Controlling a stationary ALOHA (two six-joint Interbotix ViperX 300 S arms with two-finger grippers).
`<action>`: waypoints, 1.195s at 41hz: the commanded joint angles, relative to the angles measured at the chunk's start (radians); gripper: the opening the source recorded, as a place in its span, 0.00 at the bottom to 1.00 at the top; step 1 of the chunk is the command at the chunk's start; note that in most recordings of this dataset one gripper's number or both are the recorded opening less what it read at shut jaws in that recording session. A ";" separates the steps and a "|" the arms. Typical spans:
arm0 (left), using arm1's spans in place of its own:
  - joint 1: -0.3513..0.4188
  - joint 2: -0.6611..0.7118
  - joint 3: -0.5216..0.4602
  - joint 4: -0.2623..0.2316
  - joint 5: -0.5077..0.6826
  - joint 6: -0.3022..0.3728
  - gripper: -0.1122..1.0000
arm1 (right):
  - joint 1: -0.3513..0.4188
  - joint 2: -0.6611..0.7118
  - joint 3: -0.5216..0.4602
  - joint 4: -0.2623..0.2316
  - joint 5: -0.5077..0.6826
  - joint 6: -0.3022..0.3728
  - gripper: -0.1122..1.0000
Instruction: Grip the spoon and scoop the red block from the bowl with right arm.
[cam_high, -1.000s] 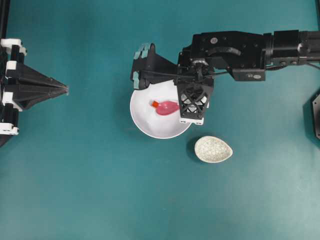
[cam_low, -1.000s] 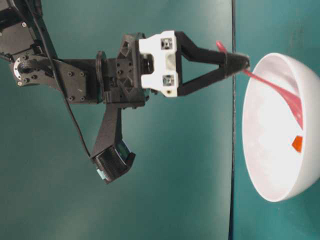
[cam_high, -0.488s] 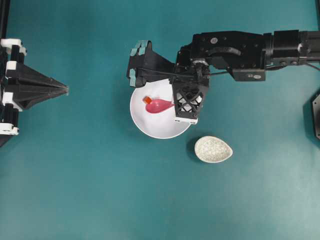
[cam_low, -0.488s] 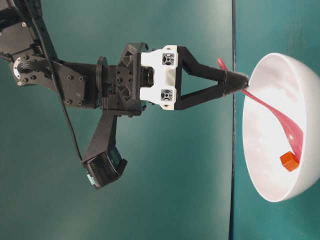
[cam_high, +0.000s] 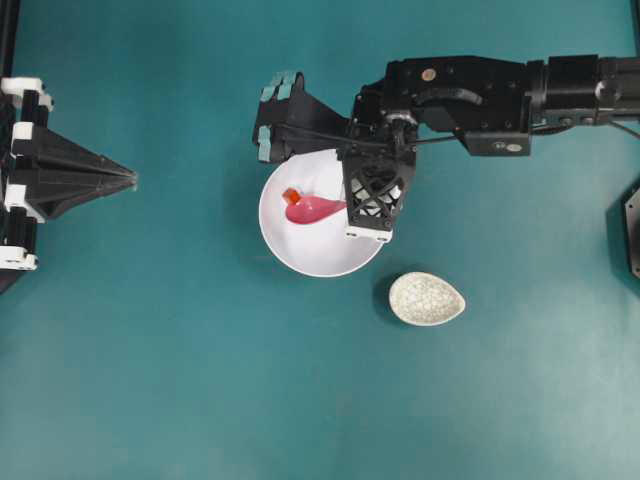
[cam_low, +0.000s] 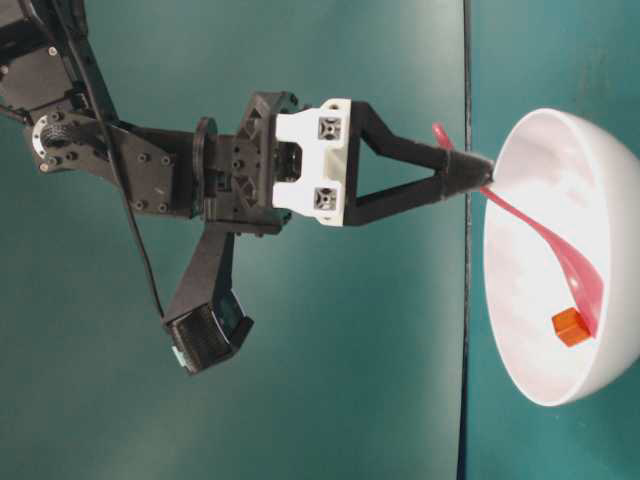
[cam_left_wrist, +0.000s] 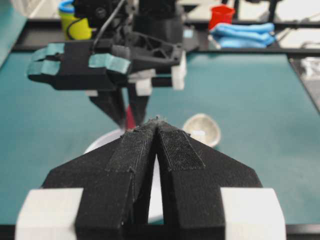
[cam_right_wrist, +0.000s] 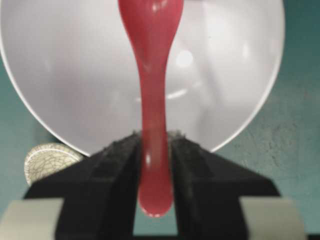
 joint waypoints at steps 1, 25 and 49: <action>-0.002 0.006 -0.011 0.003 -0.009 0.000 0.11 | -0.011 -0.034 -0.009 -0.008 0.002 0.006 0.32; -0.002 0.006 -0.011 0.002 -0.009 0.000 0.11 | -0.017 -0.035 -0.008 -0.048 -0.005 0.014 0.32; -0.002 0.008 -0.011 0.003 -0.009 0.000 0.11 | -0.009 -0.120 0.123 -0.043 -0.169 0.017 0.32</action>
